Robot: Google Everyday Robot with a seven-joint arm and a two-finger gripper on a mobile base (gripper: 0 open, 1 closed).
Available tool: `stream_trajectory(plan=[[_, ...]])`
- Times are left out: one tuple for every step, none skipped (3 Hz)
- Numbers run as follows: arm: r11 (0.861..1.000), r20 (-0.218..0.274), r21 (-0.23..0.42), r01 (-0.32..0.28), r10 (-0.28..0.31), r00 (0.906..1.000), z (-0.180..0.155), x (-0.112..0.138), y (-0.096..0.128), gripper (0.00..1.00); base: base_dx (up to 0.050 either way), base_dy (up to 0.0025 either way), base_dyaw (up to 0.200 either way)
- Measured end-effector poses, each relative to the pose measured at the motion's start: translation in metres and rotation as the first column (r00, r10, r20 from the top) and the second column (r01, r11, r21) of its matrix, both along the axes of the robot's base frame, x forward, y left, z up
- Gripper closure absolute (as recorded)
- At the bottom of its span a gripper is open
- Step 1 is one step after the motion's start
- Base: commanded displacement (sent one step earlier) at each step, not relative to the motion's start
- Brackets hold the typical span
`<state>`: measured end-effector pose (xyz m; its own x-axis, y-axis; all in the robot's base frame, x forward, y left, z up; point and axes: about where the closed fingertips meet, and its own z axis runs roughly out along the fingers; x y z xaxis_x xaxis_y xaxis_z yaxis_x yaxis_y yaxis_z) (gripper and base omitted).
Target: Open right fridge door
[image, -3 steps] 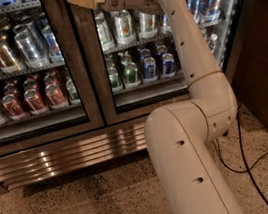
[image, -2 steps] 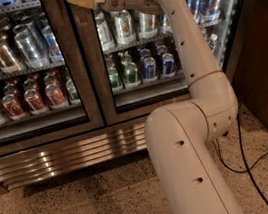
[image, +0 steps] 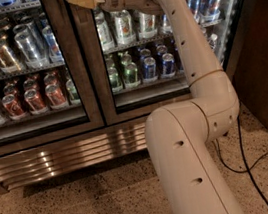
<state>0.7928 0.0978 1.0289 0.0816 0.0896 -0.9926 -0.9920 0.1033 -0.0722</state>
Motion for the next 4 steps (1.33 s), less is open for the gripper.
stream_trajectory(plan=[[1.000, 0.000, 0.000, 0.001, -0.001, 1.0000, -0.0017, -0.0047, 0.0012, 0.34, 0.000, 0.00000, 0.000], [1.000, 0.000, 0.000, 0.000, 0.000, 1.0000, -0.0017, -0.0047, 0.0013, 0.10, 0.000, 0.00000, 0.000], [1.000, 0.000, 0.000, 0.000, 0.000, 1.0000, -0.0017, -0.0047, 0.0013, 0.00, 0.000, 0.00000, 0.000], [1.000, 0.000, 0.000, 0.000, 0.000, 1.0000, -0.0017, -0.0047, 0.0013, 0.18, 0.000, 0.00000, 0.000]])
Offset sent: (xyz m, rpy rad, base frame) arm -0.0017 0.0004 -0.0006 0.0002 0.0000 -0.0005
